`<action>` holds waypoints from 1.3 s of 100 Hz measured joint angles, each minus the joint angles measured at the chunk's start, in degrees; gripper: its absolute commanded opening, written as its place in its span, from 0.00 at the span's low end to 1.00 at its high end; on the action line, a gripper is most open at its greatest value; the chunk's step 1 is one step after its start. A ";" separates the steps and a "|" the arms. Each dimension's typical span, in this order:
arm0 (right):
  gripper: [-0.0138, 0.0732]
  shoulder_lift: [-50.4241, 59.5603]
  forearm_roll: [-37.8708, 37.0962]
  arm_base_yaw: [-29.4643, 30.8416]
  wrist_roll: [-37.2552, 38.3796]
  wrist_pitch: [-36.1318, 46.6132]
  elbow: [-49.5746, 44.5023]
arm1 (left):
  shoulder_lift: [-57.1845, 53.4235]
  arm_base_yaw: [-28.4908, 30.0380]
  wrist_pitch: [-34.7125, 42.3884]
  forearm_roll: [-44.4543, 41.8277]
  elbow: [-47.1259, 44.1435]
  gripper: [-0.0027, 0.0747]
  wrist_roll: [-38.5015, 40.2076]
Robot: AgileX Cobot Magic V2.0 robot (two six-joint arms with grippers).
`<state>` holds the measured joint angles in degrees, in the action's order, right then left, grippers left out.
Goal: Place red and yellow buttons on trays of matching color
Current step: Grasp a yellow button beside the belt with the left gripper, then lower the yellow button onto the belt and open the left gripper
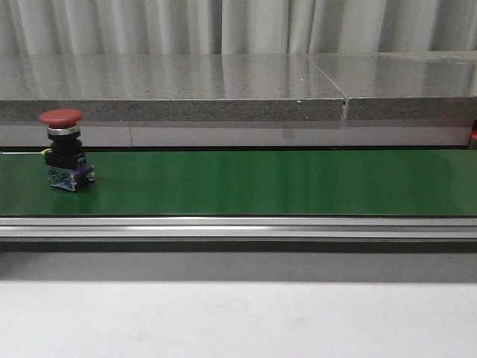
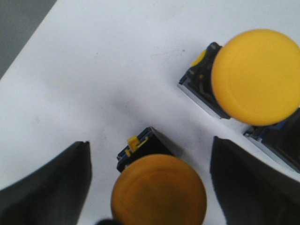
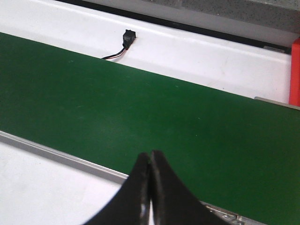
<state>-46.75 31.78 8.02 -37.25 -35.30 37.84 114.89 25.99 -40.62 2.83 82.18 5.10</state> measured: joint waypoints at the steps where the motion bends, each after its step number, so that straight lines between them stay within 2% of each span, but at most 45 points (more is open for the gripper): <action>1: 0.08 0.00 0.00 0.00 0.00 0.00 0.00 | 0.00 0.00 0.00 0.00 0.00 0.43 0.00; 17: 0.08 0.00 0.00 0.00 0.00 0.00 0.00 | 0.00 0.00 -1.14 0.12 0.00 0.12 0.00; 28: 0.08 0.00 0.00 0.00 0.00 0.00 0.00 | -1.38 0.00 -2.63 1.25 0.00 0.01 0.00; 54: 0.08 0.00 0.00 0.00 0.00 0.00 0.00 | -10.99 -1.18 -5.77 2.83 0.00 0.01 0.00; 82: 0.08 0.00 0.00 0.00 0.00 0.00 0.00 | -21.80 -8.93 -9.65 3.16 0.00 0.01 -2.04; 98: 0.08 0.00 0.00 0.00 0.00 0.00 0.00 | -23.19 -13.06 -12.40 3.37 -0.28 0.01 -2.98; 130: 0.08 0.00 0.00 0.00 0.00 0.00 0.00 | -23.18 -17.05 -10.02 3.37 -8.59 0.01 -2.98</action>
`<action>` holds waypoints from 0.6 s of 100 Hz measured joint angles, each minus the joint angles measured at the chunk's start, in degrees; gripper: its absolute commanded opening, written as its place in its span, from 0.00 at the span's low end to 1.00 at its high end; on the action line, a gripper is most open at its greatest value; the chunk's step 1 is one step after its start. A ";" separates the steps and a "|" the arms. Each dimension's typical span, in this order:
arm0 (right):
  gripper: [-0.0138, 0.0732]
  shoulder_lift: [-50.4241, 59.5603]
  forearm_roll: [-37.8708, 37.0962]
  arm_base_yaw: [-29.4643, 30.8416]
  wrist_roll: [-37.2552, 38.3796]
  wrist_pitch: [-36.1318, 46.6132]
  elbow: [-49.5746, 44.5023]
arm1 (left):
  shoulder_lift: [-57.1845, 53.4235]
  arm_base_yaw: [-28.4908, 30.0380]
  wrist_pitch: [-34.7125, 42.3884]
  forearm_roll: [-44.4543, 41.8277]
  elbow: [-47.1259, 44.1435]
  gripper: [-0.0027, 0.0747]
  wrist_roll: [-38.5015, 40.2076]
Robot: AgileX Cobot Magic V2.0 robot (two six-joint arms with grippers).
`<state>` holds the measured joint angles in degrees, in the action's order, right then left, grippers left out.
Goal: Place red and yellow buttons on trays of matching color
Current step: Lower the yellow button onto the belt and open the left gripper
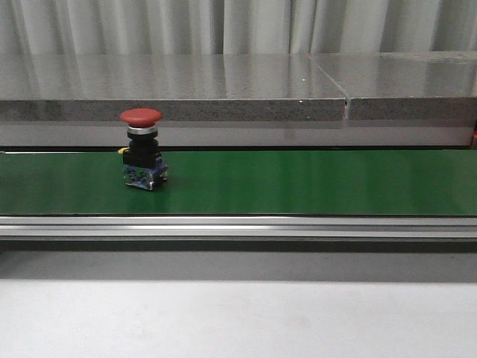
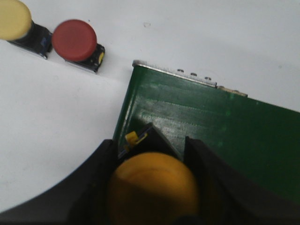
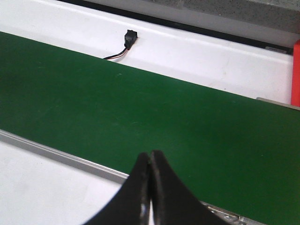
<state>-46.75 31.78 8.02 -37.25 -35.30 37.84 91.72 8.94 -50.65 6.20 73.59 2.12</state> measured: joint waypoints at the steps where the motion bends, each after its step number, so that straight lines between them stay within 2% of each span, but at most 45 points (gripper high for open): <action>1: 0.08 0.00 0.00 0.00 0.00 0.00 0.00 | 0.00 -0.13 0.20 0.00 -0.18 0.01 0.00; 19: 0.08 0.00 0.00 0.00 0.00 0.00 0.00 | 0.00 -1.12 2.60 0.00 -3.66 0.01 0.00; 47: 0.08 0.00 0.00 0.00 0.00 0.00 0.00 | 2.46 -1.12 2.68 0.00 -4.23 0.01 0.00; 54: 0.08 0.00 0.00 0.00 0.00 0.00 0.00 | 3.14 -1.12 2.32 0.35 -4.09 0.06 0.00; 60: 0.08 0.00 0.00 0.00 0.00 0.00 0.00 | 3.23 -1.12 2.10 0.75 -4.10 0.16 0.00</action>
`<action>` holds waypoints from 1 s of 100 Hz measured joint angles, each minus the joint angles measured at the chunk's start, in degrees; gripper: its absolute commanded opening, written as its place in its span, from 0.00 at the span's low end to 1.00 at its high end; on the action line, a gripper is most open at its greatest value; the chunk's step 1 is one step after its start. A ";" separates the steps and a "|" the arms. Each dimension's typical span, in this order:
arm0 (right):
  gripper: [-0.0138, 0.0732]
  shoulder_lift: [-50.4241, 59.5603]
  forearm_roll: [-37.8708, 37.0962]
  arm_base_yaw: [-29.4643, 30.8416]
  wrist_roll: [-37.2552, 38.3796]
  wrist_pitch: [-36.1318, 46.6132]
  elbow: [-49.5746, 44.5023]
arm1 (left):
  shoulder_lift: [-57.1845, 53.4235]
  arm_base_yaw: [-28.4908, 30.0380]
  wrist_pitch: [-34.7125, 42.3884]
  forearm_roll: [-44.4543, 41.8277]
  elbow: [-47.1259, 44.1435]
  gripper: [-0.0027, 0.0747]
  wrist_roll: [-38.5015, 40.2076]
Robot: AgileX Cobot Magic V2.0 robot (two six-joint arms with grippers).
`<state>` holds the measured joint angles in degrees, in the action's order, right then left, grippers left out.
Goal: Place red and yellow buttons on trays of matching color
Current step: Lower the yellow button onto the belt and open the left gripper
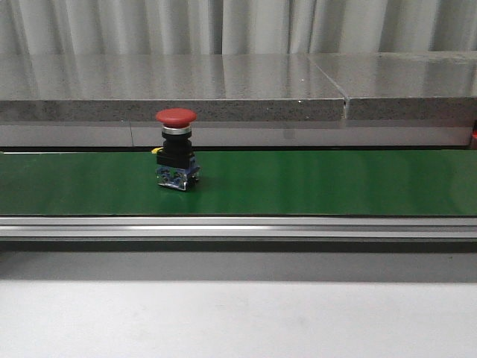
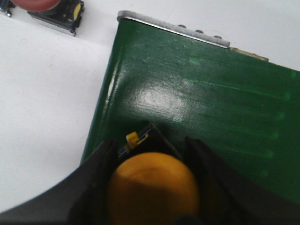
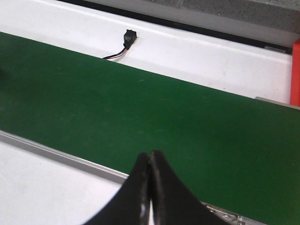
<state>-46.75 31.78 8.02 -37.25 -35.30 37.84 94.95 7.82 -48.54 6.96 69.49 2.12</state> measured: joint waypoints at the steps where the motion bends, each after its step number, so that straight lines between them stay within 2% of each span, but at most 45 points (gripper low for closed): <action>1: 0.08 0.00 0.00 0.00 0.00 0.00 0.00 | 0.00 0.00 -0.11 0.01 0.00 0.18 0.00; 8: 0.08 0.00 0.00 0.00 0.00 0.00 0.00 | 0.03 0.00 -0.22 0.67 0.09 0.35 0.00; 23: 0.08 0.00 0.00 0.00 0.00 0.00 0.00 | 0.51 -0.23 -0.34 0.97 0.09 0.83 -0.86; 29: 0.08 0.00 0.00 0.00 0.00 0.00 0.00 | 0.78 -0.23 -0.19 0.74 0.09 0.94 -1.10; 49: 0.08 0.00 0.00 0.00 0.00 0.00 0.00 | 1.25 -1.06 -0.19 0.64 1.82 0.88 -2.12; 83: 0.08 0.00 0.00 0.00 0.00 0.00 0.00 | 1.25 -7.40 -0.19 0.84 11.94 0.88 -3.16; 100: 0.08 0.00 0.00 0.00 0.00 0.00 0.00 | -0.77 -10.43 0.67 0.86 12.91 0.88 -3.91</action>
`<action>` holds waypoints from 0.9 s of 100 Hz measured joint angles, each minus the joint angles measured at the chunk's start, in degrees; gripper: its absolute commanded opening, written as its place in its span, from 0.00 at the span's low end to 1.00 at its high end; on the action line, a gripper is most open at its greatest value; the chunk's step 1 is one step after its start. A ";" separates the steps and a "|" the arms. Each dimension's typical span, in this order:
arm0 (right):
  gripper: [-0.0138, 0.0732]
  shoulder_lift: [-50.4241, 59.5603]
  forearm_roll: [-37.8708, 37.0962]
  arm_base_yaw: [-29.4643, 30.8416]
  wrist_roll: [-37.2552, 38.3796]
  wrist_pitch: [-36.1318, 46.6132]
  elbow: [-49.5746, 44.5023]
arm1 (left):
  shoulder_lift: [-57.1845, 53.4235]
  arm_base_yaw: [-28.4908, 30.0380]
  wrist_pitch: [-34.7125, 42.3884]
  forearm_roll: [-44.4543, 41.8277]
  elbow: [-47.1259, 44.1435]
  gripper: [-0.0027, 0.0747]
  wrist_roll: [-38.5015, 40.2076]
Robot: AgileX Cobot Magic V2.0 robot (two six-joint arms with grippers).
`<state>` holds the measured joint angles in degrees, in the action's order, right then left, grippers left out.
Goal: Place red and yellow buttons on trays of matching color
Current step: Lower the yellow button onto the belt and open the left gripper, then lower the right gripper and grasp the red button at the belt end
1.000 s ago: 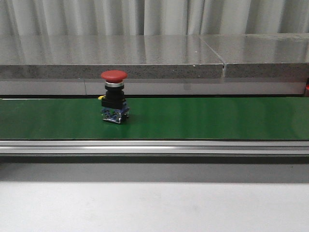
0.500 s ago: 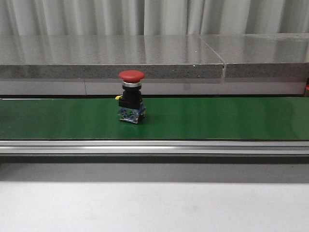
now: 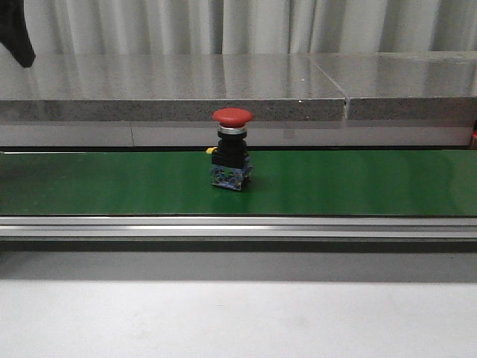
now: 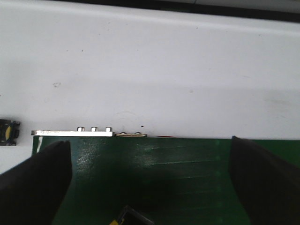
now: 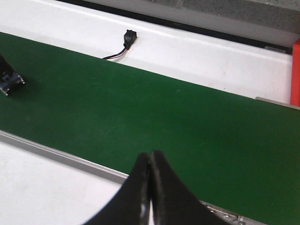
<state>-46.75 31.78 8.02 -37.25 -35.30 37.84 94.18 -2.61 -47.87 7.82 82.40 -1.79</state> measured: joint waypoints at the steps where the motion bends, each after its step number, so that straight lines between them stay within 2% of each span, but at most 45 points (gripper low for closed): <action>1: 0.08 0.00 0.00 0.00 0.00 0.00 0.00 | -0.33 -0.24 0.00 0.00 0.00 0.88 0.00; 27: 0.08 0.00 0.00 0.00 0.00 0.00 0.00 | -12.69 -3.51 5.57 0.10 -7.98 0.88 -0.21; 65: 0.08 0.00 0.00 0.00 0.00 0.00 0.00 | -38.82 -4.01 13.13 0.10 -32.11 0.86 -0.45; 79: 0.08 0.00 0.00 0.00 0.00 0.00 0.00 | -48.53 -4.01 14.16 0.10 -40.06 0.77 -0.54; 90: 0.08 0.00 0.00 0.00 0.00 0.00 0.00 | -55.76 -4.11 14.43 0.10 -44.79 0.57 -0.54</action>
<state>-46.75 31.78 8.02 -37.25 -35.30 37.84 38.42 -6.72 -33.44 7.92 37.61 -2.33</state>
